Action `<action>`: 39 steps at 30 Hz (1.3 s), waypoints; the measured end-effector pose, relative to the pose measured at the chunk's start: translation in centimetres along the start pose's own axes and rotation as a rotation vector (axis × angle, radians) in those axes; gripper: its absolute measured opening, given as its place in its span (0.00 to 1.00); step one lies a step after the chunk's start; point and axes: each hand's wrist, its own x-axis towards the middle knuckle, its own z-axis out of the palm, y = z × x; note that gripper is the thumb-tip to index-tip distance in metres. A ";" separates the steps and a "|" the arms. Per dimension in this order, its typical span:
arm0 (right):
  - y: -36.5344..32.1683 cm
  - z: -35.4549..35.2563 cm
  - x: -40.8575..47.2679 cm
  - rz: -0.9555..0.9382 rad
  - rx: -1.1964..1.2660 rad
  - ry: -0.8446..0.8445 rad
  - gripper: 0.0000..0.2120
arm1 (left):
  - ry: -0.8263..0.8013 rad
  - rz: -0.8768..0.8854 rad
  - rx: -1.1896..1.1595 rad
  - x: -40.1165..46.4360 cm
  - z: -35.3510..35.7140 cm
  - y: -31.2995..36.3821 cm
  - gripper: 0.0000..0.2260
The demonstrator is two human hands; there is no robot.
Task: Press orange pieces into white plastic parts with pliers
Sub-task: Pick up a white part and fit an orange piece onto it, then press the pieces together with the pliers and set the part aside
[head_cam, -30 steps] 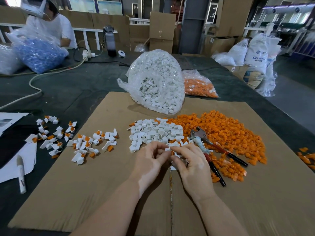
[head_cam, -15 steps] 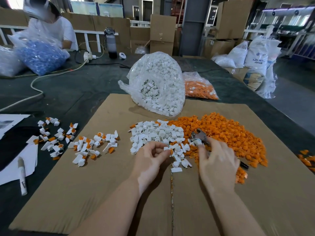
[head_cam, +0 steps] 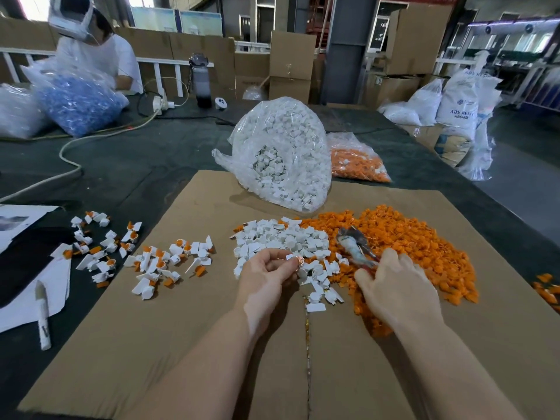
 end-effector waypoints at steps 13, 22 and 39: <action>-3.1 -3.4 -1.9 -0.242 0.394 -0.534 0.14 | 0.075 -0.050 -0.142 0.5 -0.1 0.6 0.05; -3.3 -3.1 -1.9 -0.283 0.346 -0.562 0.16 | 0.116 -0.054 -0.110 0.8 0.1 0.3 0.04; -3.7 -1.1 -2.4 -0.232 0.363 -0.466 0.15 | 0.107 -0.050 -0.132 0.9 -0.3 0.0 0.06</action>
